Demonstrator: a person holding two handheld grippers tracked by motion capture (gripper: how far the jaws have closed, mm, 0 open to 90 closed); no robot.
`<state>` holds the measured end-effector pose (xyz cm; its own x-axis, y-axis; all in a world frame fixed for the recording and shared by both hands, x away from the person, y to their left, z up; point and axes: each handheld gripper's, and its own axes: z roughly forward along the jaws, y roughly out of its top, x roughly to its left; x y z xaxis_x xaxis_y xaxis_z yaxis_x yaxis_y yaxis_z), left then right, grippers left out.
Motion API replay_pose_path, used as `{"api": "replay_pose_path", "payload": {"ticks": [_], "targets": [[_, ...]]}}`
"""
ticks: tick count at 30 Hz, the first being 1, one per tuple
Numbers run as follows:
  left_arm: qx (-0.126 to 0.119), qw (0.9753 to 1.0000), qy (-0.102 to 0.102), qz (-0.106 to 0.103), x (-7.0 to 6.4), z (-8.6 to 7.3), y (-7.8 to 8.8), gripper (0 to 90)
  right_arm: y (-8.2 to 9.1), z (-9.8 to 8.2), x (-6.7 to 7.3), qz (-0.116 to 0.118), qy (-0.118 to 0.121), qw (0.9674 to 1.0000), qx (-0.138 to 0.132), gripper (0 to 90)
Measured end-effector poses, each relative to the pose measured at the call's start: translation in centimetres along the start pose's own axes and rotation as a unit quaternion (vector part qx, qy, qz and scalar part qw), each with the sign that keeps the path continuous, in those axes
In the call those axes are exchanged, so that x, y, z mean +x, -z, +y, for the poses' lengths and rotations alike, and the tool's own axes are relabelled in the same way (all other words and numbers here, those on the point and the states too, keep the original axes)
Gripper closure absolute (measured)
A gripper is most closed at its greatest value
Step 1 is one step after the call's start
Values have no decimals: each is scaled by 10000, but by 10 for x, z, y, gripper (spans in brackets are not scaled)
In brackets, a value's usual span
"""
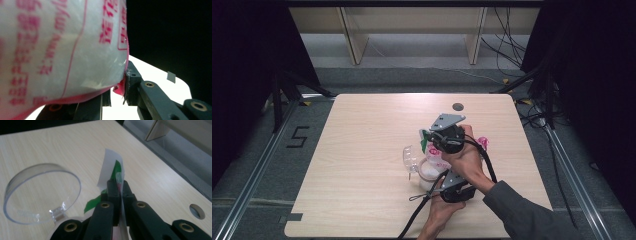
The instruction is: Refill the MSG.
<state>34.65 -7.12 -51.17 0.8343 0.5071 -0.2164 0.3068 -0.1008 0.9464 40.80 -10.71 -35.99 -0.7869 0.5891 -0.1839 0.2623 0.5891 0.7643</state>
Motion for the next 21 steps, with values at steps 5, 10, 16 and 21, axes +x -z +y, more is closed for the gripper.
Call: {"api": "replay_pose_path", "payload": {"ticks": [5,10,16,21], "targets": [[-23,10000,-30,17,2,0,1,784,0,1,-1,24,-61,9999,-136,900],[13,10000,-76,27,1,0,1,784,3,2,-3,55,-91,9999,-110,900],[38,10000,-83,26,2,0,2,781,11,1,-9,101,-286,9991,-284,900],[-79,10000,54,27,0,0,2,780,20,-1,-16,118,-455,9973,-567,900]]}}
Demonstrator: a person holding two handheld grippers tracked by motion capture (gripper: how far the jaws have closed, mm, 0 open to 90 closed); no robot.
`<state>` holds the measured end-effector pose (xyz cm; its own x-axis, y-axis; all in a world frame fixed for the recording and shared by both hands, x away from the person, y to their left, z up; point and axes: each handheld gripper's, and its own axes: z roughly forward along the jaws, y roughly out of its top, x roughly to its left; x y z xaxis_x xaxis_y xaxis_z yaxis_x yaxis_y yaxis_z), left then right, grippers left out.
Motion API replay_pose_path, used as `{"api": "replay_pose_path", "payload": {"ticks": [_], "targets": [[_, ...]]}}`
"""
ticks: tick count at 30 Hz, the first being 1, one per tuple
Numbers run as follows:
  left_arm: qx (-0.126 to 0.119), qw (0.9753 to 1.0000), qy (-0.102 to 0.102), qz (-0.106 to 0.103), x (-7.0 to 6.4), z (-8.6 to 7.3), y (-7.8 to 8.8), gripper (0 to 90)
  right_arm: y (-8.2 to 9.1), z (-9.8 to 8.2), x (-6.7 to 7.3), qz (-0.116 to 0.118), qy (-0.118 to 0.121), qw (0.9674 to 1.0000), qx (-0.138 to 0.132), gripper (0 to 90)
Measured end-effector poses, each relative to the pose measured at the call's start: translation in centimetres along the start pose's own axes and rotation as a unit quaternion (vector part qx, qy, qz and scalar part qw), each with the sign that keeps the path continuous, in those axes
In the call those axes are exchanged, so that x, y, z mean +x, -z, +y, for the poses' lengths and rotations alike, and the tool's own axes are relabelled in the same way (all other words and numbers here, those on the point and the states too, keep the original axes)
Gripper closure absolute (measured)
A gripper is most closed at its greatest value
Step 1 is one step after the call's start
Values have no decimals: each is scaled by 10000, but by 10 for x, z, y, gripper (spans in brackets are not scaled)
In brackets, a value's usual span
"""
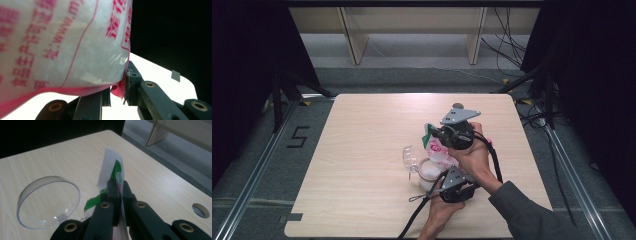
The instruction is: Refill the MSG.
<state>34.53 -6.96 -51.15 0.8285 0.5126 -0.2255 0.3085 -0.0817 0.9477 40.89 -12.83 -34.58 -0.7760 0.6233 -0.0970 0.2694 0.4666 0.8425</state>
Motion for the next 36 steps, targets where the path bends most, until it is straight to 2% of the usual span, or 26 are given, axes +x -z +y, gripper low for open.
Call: {"api": "replay_pose_path", "payload": {"ticks": [1,4,5,9,10,11,12,14,15,16,17,18,19,20,21,23,25,26,28,29,33,35,36], "targets": [[21,10000,-10,10,0,0,0,780,3,0,-1,66,-85,9999,43,900],[52,10000,-15,62,1,-2,-1,779,10,-2,-5,92,-149,9998,-84,900],[197,9996,-147,105,3,-2,1,779,12,-3,-6,74,-182,9998,-103,900],[210,9997,-72,121,2,-3,2,778,18,-7,-10,107,-331,9991,-261,900],[223,9997,-96,84,3,-3,3,778,19,-8,-12,104,-304,9989,-330,900],[241,9996,-74,105,3,-4,3,777,21,-9,-11,92,-424,9984,-370,900],[250,9996,-67,119,3,-4,3,777,23,-10,-13,162,-367,9984,-399,900],[257,9996,-52,132,2,-4,4,776,29,-12,-13,166,-536,9976,-417,900],[256,9996,-40,130,2,-4,4,774,30,-14,-16,112,-434,9974,-567,900],[275,9995,-58,130,2,-4,4,774,34,-15,-16,166,-593,9968,-500,900],[215,9997,8,119,1,-4,4,773,35,-16,-16,166,-632,9963,-560,900],[241,9997,-3,99,1,-4,5,772,39,-17,-20,161,-534,9966,-603,900],[250,9997,-5,63,2,-4,4,771,41,-18,-21,140,-560,9962,-652,900],[251,9997,-6,54,1,-4,4,771,44,-19,-20,163,-714,9951,-659,900],[262,9996,-43,88,1,-4,3,771,45,-20,-24,171,-590,9955,-726,900],[277,9995,-61,116,0,-5,3,770,49,-22,-23,187,-791,9942,-703,900],[286,9995,-58,115,1,-5,3,767,52,-24,-23,207,-815,9937,-747,900],[294,9995,-69,127,1,-4,3,766,51,-24,-24,201,-716,9939,-818,900],[290,9994,-83,141,1,-4,4,765,54,-25,-24,234,-828,9931,-801,900],[284,9995,-74,146,2,-4,4,764,54,-25,-25,265,-803,9929,-838,900],[310,9993,-11,223,1,-4,8,759,54,-25,-25,161,-781,9917,-1007,900],[289,9993,5,220,2,-4,8,759,55,-25,-24,307,-831,9920,-895,900],[288,9993,5,227,2,-4,9,758,55,-24,-24,303,-788,9924,-897,900]]}}
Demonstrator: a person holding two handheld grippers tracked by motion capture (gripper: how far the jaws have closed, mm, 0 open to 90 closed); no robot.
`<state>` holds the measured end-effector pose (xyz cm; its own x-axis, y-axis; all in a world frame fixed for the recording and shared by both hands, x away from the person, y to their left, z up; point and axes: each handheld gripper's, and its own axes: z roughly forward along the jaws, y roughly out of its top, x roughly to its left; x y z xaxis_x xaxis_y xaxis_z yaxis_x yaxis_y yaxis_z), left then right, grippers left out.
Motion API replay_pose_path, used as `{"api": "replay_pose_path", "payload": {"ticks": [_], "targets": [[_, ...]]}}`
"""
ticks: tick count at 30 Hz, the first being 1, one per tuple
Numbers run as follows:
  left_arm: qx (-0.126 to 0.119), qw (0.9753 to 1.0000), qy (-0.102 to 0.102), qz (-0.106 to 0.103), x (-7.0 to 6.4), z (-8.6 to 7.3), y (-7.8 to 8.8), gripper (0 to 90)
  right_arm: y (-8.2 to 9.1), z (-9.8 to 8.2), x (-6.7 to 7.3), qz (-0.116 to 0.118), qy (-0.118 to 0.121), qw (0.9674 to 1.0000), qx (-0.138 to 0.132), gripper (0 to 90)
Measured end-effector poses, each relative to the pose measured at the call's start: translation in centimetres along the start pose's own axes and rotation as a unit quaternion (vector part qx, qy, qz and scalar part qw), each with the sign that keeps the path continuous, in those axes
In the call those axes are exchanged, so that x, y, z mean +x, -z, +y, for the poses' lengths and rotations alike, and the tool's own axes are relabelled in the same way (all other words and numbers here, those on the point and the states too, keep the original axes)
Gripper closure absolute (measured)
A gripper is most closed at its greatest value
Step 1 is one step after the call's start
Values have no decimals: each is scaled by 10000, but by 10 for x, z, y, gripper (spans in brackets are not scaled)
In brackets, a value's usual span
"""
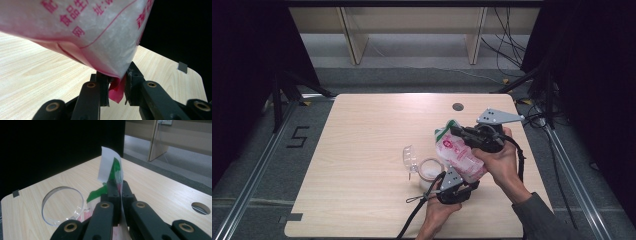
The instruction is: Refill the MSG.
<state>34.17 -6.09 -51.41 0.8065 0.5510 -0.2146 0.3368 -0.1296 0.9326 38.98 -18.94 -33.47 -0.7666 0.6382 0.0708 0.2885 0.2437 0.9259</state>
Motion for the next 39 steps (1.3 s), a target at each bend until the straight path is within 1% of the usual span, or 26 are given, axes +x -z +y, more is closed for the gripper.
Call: {"api": "replay_pose_path", "payload": {"ticks": [2,3,4,6,9,11,12,14,15,16,18,19,21,23,24,25,28,30,31,32,33,34,35,36,38,39], "targets": [[-41,10000,6,-46,1,0,0,756,1,0,1,-1,-3,10000,-51,900],[-21,10000,-6,-2,1,1,2,756,1,0,1,20,-37,10000,-60,900],[-30,10000,-8,1,0,1,2,756,3,0,1,-43,-95,9999,-121,900],[-69,10000,-20,-47,1,1,2,754,5,0,0,73,-119,9998,-148,900],[-55,10000,-30,12,0,1,3,746,13,-1,-1,-36,-142,9997,-179,900],[-68,10000,-21,-38,1,1,2,740,17,-2,-3,-37,-123,9997,-222,900],[-27,10000,-9,9,0,1,2,739,19,-3,-3,-5,-184,9995,-247,900],[-22,10000,-13,-10,-1,0,1,731,22,-5,-5,-8,-128,9994,-329,900],[-26,10000,-18,-31,-1,0,0,726,24,-7,-5,-21,-265,9991,-320,900],[-37,9999,-32,-92,-1,0,-1,722,25,-8,-7,-74,-199,9991,-355,900],[-17,9999,-60,-81,-1,0,-1,712,27,-10,-8,4,-310,9988,-368,900],[-38,10000,-37,-82,-1,0,-1,709,27,-11,-9,-18,-310,9988,-389,900],[56,10000,-56,50,-1,0,0,705,27,-11,-9,3,-336,9988,-345,900],[52,10000,-28,74,-1,0,1,705,25,-11,-8,44,-373,9988,-321,900],[-35,10000,2,-6,0,-1,0,704,25,-11,-7,16,-406,9987,-320,900],[-35,10000,42,44,-1,0,1,702,23,-11,-8,71,-307,9988,-363,900],[20,9999,-32,105,0,1,5,699,22,-10,-6,119,-328,9986,-387,900],[10,10000,58,78,0,0,5,699,22,-10,-5,122,-285,9987,-395,900],[9,9999,52,92,0,-1,6,699,22,-10,-3,178,-465,9981,-356,900],[17,9999,61,99,-1,-1,6,699,20,-11,-3,163,-371,9984,-388,900],[45,9999,70,106,0,-2,6,699,20,-11,-3,181,-393,9984,-362,900],[45,9999,111,108,0,-3,7,699,18,-11,-4,161,-273,9989,-359,900],[44,9998,129,113,0,-3,8,699,17,-11,-2,221,-317,9987,-346,900],[98,9999,78,91,2,-3,9,696,16,-11,-2,167,-271,9989,-344,900],[52,9997,168,165,1,-3,10,690,14,-11,1,248,-318,9985,-377,900],[121,9997,101,193,3,-3,12,690,13,-11,2,242,-315,9986,-360,900]]}}
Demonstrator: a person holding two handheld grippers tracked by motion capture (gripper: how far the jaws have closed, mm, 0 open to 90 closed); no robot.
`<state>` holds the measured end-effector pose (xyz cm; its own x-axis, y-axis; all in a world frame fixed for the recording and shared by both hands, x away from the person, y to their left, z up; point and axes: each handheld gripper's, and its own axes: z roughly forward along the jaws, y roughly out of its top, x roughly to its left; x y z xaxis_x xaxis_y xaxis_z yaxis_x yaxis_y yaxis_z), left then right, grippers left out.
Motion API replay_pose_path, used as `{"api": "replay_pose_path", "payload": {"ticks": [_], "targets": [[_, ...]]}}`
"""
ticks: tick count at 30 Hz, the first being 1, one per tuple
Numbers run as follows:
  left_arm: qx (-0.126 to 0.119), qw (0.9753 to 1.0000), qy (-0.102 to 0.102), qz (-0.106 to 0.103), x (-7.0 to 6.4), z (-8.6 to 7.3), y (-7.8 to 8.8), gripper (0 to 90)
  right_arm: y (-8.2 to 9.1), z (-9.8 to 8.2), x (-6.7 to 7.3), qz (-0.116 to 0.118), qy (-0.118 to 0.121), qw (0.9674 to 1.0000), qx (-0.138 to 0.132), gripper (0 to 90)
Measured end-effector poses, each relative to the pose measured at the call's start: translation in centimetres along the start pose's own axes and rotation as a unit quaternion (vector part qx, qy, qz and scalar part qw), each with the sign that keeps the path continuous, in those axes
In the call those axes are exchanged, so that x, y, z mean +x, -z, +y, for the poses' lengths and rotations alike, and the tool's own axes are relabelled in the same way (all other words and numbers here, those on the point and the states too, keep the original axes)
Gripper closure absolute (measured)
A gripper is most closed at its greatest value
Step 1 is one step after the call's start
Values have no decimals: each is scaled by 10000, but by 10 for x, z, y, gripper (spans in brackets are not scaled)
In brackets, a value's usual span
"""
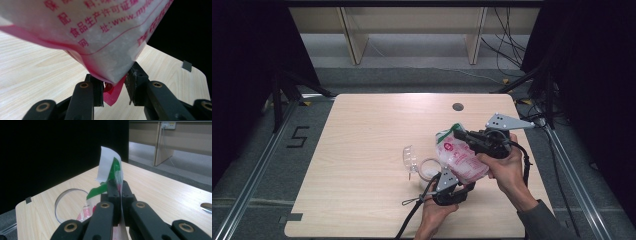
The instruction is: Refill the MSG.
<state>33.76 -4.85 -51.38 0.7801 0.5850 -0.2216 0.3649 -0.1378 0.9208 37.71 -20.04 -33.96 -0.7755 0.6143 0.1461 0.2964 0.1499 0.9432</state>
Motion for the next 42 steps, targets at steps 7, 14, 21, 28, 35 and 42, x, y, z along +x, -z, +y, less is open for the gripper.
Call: {"api": "replay_pose_path", "payload": {"ticks": [7,14,21,28,35,42], "targets": [[-29,9999,99,-75,0,-1,-1,638,3,-2,-2,10,-23,10000,-66,900],[101,9997,189,-75,-1,-2,-1,530,8,-8,-6,-21,-180,9998,-80,900],[233,9996,138,-103,-1,0,3,460,12,-11,-8,9,-150,9996,-226,900],[301,9993,-85,223,-6,2,6,447,17,-15,-8,-18,-338,9991,-254,900],[302,9992,139,236,-11,2,5,389,21,-21,-19,-113,-541,9980,-321,900],[548,9984,142,-20,-15,-1,16,326,29,-44,-34,-222,-476,9979,-380,900]]}}
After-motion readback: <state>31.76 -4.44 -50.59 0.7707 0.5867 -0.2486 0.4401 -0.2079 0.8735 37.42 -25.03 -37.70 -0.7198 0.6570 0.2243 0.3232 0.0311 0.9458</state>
